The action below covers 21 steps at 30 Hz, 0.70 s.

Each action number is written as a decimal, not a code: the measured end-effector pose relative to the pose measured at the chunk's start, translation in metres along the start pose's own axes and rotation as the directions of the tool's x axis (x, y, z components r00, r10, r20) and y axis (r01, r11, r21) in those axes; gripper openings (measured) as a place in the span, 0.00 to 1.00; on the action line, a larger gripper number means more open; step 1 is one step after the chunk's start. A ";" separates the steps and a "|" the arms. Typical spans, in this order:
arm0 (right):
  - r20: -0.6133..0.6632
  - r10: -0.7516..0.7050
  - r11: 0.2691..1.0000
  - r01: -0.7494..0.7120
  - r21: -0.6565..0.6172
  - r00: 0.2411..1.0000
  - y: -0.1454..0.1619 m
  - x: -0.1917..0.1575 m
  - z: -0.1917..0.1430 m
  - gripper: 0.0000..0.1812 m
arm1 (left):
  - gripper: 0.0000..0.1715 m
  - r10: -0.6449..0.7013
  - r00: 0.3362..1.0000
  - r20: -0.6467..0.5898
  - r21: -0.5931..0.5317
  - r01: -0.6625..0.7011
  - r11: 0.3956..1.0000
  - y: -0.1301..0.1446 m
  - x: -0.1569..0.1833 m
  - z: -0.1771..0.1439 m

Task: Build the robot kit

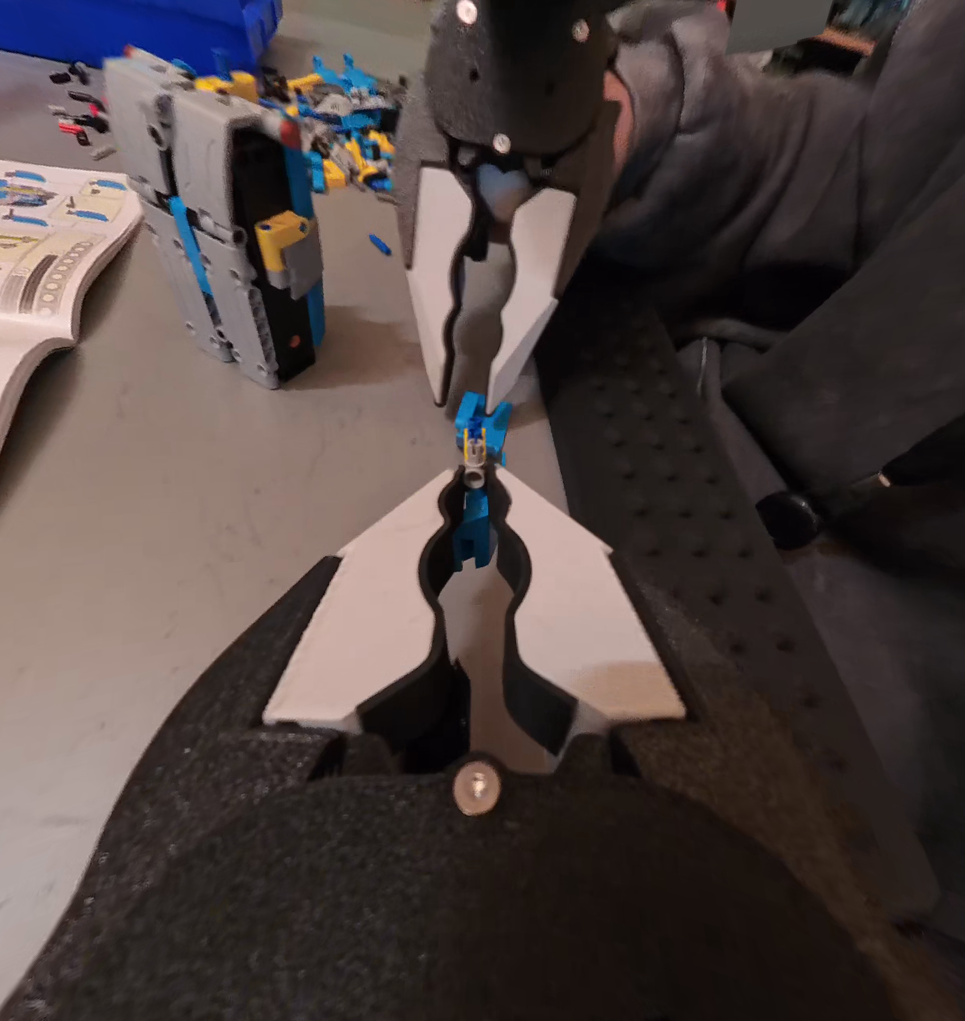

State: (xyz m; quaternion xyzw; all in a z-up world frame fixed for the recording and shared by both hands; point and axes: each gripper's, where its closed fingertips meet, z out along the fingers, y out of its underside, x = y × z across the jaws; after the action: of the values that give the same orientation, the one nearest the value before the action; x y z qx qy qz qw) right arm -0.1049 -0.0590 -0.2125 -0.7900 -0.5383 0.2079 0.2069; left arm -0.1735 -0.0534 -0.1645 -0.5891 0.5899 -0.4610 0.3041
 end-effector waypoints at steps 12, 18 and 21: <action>-0.362 -0.178 0.924 0.282 0.258 0.915 -0.066 0.012 -0.027 0.04 | 0.04 0.040 0.998 0.038 -0.116 -0.036 0.993 0.018 0.000 0.011; -0.731 -0.294 0.863 0.500 0.075 0.616 -0.084 0.021 -0.013 0.04 | 0.04 0.012 0.998 0.065 -0.100 -0.006 0.995 0.016 -0.006 0.010; -0.804 -0.341 0.820 0.572 -0.001 0.487 -0.090 0.016 -0.012 0.04 | 0.04 -0.070 0.995 0.070 -0.082 0.075 0.994 0.015 -0.011 0.008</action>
State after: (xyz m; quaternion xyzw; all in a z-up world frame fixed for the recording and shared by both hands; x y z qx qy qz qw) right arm -0.1617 -0.0149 -0.1542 -0.5903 -0.5532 -0.1455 0.5694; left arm -0.1706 -0.0456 -0.1830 -0.6377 0.5766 -0.4262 0.2815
